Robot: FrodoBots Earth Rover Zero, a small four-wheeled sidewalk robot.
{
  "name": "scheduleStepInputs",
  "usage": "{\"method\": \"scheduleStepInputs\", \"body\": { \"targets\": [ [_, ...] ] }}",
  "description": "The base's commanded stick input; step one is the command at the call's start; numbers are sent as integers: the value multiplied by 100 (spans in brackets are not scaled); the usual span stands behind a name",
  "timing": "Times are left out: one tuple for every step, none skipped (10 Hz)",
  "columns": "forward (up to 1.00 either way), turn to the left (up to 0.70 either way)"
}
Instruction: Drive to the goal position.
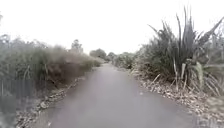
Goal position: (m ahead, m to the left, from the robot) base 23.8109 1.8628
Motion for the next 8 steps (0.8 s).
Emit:
{"method": "scheduleStepInputs", "body": {
  "targets": [
    [85, 34],
    [85, 34],
    [85, 34],
    [85, 0],
    [85, 0],
    [85, 0],
    [85, 0],
    [85, 0]
  ]
}}
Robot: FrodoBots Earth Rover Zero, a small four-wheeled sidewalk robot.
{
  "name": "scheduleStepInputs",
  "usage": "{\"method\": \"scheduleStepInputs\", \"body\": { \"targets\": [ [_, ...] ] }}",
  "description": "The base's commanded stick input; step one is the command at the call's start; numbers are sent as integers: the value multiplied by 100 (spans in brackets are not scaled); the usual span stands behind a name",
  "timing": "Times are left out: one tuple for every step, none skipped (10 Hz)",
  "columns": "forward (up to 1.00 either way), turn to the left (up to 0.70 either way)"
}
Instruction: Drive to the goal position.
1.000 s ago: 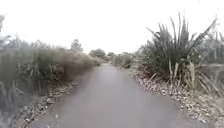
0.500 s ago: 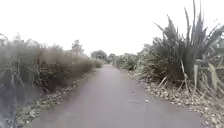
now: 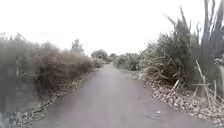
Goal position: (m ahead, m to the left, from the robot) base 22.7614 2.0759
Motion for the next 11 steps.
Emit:
{"method": "scheduleStepInputs", "body": {
  "targets": [
    [85, 0],
    [85, 0],
    [85, 0],
    [85, 0],
    [85, 0],
    [85, 0],
    [85, 0],
    [85, 0],
    [85, 0],
    [85, 0],
    [85, 0]
  ]
}}
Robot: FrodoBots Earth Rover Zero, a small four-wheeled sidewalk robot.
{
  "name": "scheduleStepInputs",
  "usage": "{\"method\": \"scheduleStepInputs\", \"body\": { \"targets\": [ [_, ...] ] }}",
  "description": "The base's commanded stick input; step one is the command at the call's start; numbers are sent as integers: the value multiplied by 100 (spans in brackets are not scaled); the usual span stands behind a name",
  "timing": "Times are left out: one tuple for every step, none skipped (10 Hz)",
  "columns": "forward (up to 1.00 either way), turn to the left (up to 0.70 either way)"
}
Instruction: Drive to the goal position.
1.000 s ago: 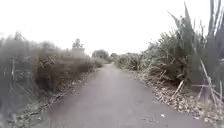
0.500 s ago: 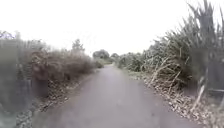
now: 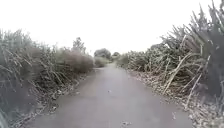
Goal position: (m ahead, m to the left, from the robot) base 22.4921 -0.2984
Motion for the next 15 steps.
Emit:
{"method": "scheduleStepInputs", "body": {
  "targets": [
    [85, 0],
    [85, 0],
    [85, 0],
    [85, 0],
    [85, 0],
    [85, 0],
    [85, 0],
    [85, 0],
    [85, 0],
    [85, 0],
    [85, 0],
    [85, 0],
    [85, 0],
    [85, 0],
    [85, 0]
  ]
}}
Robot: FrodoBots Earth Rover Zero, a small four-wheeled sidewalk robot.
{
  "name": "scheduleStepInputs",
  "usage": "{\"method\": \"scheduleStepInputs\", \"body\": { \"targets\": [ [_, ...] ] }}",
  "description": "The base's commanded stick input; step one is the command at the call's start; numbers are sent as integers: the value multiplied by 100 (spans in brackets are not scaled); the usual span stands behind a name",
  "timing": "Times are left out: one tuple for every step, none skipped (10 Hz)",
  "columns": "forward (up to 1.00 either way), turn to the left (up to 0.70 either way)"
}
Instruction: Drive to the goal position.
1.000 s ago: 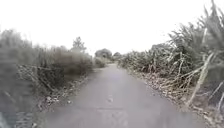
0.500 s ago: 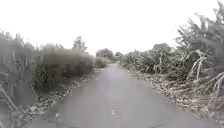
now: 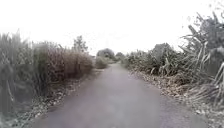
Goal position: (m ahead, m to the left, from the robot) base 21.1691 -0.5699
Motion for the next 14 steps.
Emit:
{"method": "scheduleStepInputs", "body": {
  "targets": [
    [85, 0],
    [85, 0],
    [85, 0],
    [85, 0],
    [85, 0],
    [85, -7],
    [85, -18],
    [85, -30],
    [85, 0],
    [85, 0],
    [85, 0],
    [85, 0],
    [85, 0],
    [85, 0]
  ]
}}
